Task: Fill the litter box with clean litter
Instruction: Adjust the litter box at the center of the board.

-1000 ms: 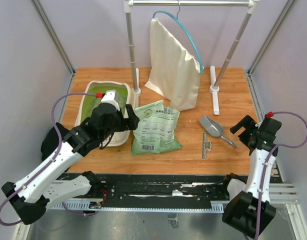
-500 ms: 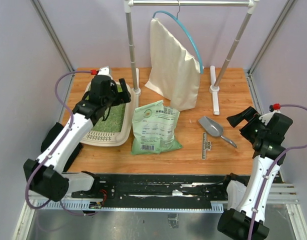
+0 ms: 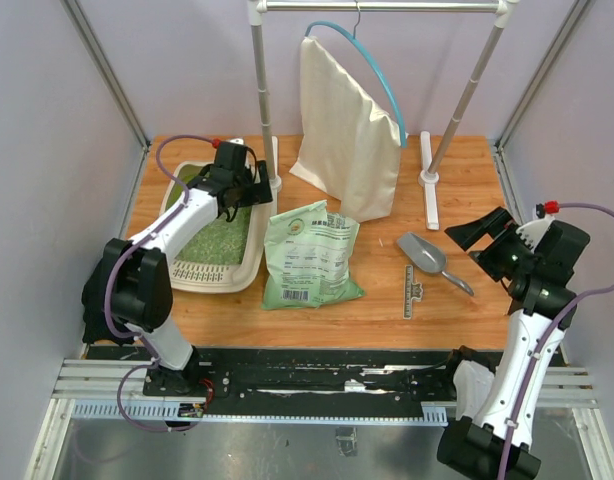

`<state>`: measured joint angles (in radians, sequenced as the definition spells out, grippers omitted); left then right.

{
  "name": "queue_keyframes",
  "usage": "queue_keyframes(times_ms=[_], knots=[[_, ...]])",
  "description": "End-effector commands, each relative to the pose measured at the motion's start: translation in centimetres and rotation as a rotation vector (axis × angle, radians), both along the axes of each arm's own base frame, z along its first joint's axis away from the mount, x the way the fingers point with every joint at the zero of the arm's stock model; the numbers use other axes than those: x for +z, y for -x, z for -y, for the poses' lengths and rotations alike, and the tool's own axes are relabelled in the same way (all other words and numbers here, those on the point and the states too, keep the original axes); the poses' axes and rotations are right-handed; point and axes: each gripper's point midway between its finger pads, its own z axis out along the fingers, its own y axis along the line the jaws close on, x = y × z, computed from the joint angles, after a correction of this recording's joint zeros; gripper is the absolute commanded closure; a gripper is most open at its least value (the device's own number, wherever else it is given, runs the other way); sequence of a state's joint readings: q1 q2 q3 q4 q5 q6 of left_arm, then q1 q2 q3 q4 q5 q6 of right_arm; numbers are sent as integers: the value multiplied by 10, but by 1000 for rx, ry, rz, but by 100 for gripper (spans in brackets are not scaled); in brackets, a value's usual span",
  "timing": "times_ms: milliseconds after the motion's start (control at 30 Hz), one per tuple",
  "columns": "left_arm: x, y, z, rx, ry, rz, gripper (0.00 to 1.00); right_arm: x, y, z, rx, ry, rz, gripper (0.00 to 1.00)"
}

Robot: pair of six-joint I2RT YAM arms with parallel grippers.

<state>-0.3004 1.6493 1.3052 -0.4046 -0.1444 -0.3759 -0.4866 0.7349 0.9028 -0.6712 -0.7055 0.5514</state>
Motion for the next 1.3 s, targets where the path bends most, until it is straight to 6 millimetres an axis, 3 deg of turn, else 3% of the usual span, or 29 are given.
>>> queue_keyframes(times_ms=[0,400,633,833,1033,1133,1267], knots=[[6,-22,-10,38,-61,46,0,14,1,-19,100,-27,26,1],[5,-38,-45,173,-33,58,0,10,1,-29,162,-48,17,2],[9,-37,-33,88,11,68,0,14,2,-31,169,-51,23,2],[38,-33,-28,44,37,148,0,23,2,-34,193,-44,42,1],[44,-26,-21,-44,23,141,0,24,4,-39,215,-43,47,1],[61,-19,-12,-80,73,175,0,25,4,-41,236,-24,56,1],[101,-2,1,-151,152,288,0,25,6,-44,268,23,72,1]])
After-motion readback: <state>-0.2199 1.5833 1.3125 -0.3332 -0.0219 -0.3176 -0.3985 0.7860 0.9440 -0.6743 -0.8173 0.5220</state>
